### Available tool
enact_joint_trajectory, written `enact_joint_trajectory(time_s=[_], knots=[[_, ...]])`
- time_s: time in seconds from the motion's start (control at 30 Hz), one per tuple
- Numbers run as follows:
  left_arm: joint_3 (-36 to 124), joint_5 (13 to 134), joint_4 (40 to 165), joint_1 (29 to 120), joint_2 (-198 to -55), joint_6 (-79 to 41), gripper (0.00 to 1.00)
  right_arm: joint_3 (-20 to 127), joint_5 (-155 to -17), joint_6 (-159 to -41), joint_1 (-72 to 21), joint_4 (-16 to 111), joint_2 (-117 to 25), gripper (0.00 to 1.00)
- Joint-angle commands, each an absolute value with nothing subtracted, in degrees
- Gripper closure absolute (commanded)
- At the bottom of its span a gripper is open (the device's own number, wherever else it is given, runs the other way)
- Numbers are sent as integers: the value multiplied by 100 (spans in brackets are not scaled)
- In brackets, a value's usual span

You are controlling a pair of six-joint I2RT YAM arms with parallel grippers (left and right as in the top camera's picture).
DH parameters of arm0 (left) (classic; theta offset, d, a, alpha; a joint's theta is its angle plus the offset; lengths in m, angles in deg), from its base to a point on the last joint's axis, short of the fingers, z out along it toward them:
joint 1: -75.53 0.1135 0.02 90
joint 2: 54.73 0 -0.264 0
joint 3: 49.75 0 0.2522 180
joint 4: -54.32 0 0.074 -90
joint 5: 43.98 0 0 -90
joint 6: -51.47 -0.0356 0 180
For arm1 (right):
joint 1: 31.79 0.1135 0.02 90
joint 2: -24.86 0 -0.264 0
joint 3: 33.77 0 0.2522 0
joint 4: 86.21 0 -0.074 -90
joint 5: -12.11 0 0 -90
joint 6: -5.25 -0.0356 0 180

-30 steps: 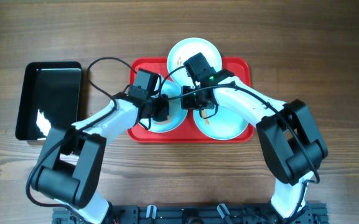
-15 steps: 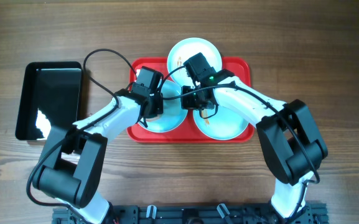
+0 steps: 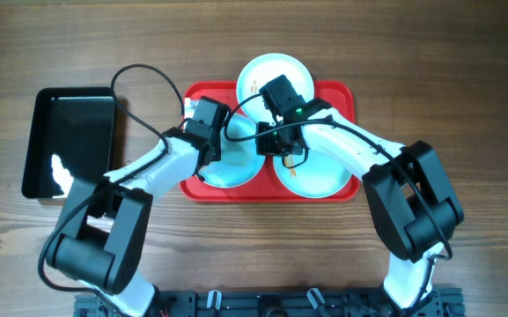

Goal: Clean dirty plates on tray and stack at the side
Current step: 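Keep scrubbing the plate center with the sponge in circles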

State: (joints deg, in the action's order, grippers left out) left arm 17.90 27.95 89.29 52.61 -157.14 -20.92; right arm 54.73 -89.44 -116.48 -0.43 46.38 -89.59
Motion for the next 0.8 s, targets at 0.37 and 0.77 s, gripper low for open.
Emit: enact_joint_trajectory(time_s=[0.37,0.77], knots=[[1449,6251,8698,5314,-15244,-2138,96,5530,-8795,-11735,-78,4569,-9108,96],[1449,6419,8293,5204,-15692,-1858,96,5530,-8817,-11792,-78,4569,-9108,96]])
